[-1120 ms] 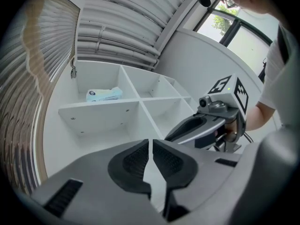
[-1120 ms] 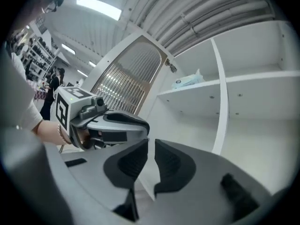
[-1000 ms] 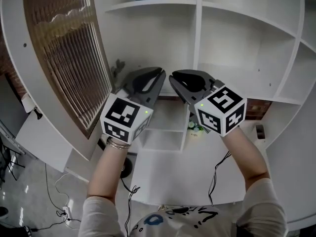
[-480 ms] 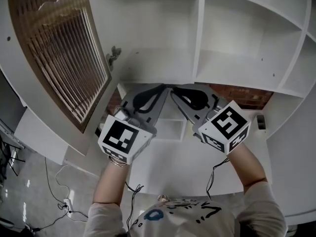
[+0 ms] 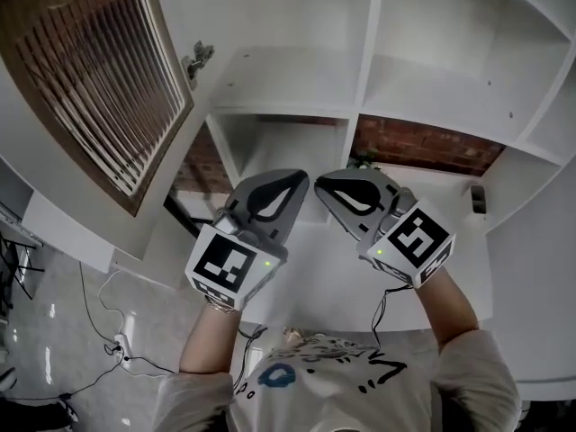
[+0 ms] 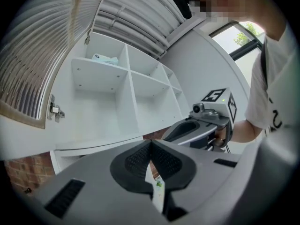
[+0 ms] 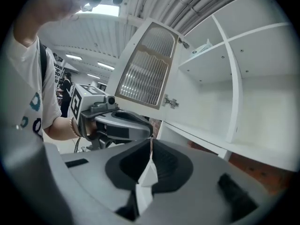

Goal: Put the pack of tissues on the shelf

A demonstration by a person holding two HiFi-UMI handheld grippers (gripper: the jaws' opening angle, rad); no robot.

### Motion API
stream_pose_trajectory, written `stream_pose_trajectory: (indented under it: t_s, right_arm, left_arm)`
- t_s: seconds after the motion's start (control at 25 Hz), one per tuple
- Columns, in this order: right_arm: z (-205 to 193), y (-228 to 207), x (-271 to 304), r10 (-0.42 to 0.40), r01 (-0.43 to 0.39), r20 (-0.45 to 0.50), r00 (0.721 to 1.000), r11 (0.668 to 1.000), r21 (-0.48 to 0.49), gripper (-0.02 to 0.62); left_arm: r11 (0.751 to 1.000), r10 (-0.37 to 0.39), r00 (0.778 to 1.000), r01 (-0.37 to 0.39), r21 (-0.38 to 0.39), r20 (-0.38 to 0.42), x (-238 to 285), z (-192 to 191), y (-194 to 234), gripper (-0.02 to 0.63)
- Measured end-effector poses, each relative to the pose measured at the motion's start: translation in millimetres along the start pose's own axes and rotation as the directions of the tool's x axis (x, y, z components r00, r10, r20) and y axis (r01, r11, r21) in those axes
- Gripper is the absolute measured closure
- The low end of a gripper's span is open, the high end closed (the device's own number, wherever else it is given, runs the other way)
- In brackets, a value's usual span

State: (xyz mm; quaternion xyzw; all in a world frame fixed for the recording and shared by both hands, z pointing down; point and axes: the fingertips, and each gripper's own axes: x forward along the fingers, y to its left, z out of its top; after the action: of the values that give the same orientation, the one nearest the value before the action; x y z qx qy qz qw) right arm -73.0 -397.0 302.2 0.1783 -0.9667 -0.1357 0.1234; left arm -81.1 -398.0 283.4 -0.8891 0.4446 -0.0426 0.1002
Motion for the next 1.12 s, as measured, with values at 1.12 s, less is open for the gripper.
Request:
stream_pose_trajectory:
  t_s: [1.12]
  right_arm:
    - [-126.8, 87.2, -21.9, 0.011, -0.009, -0.005, 1.0, 0.935, 0.354, 0.568]
  left_arm:
    - [0.94, -0.133, 0.987, 0.098, -0.326, -0.088, -48.8, -139.1, -82.6, 0.591]
